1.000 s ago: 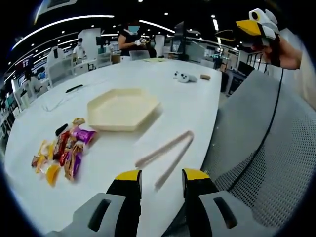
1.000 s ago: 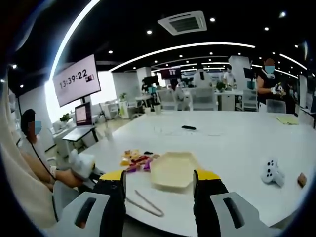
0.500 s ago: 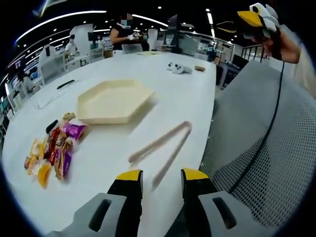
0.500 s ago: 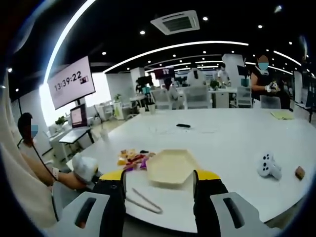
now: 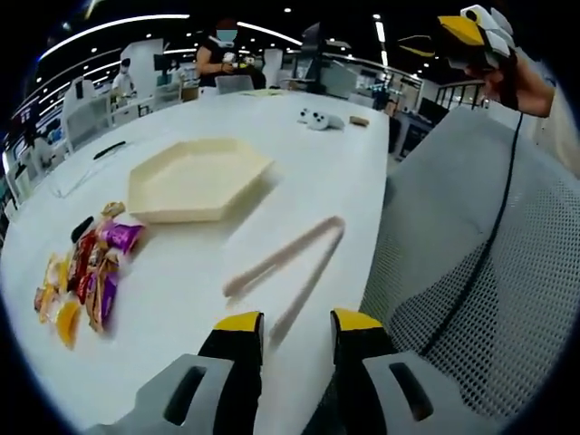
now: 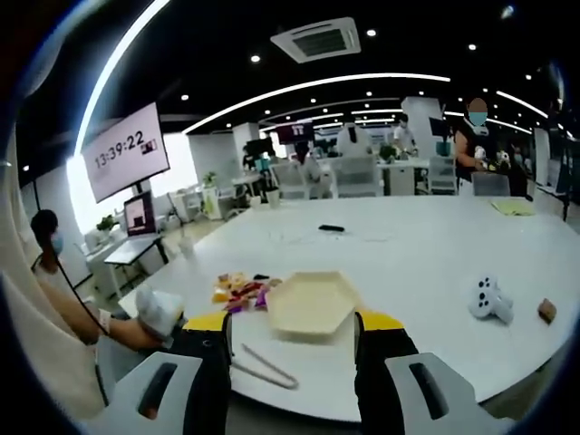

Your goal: Place the target food into the container with the food tongs after gripping and lifting it, then release it inside without dropping or visibly crushing the food.

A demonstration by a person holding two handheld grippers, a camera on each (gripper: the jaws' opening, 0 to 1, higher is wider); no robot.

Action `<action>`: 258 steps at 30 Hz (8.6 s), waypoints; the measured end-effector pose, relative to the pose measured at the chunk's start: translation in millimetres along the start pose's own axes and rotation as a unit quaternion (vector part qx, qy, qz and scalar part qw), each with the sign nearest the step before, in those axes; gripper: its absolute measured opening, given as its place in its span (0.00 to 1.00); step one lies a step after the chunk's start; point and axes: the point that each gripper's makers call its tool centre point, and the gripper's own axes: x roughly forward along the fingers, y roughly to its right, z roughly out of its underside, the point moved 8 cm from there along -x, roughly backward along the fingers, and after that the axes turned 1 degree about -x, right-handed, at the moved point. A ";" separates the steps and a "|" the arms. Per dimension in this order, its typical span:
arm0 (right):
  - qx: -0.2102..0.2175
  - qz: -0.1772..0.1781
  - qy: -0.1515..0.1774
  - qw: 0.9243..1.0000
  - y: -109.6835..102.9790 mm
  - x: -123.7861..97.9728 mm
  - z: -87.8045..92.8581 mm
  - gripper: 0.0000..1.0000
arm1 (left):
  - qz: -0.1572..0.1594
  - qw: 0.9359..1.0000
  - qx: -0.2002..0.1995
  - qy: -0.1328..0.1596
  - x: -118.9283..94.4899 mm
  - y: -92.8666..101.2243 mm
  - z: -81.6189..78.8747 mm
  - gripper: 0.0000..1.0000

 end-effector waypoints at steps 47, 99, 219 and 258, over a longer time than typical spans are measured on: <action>-0.007 0.011 -0.021 1.000 -5.2 3.0 0.6 0.52 | 0.025 0.992 0.121 -0.015 14.8 -3.8 0.4 0.12; -0.018 -0.053 -0.012 0.998 -15.8 24.5 -4.1 0.52 | 0.002 0.991 0.132 -0.024 -20.2 -3.3 -11.2 0.00; -0.346 -0.510 -0.036 0.787 -138.1 56.3 -67.9 0.26 | 0.066 0.970 0.171 0.162 -204.7 86.5 -131.2 0.00; -0.312 -0.521 -0.056 0.792 -135.3 51.5 -65.6 0.29 | 0.079 0.971 0.153 0.165 -200.7 92.8 -130.0 0.00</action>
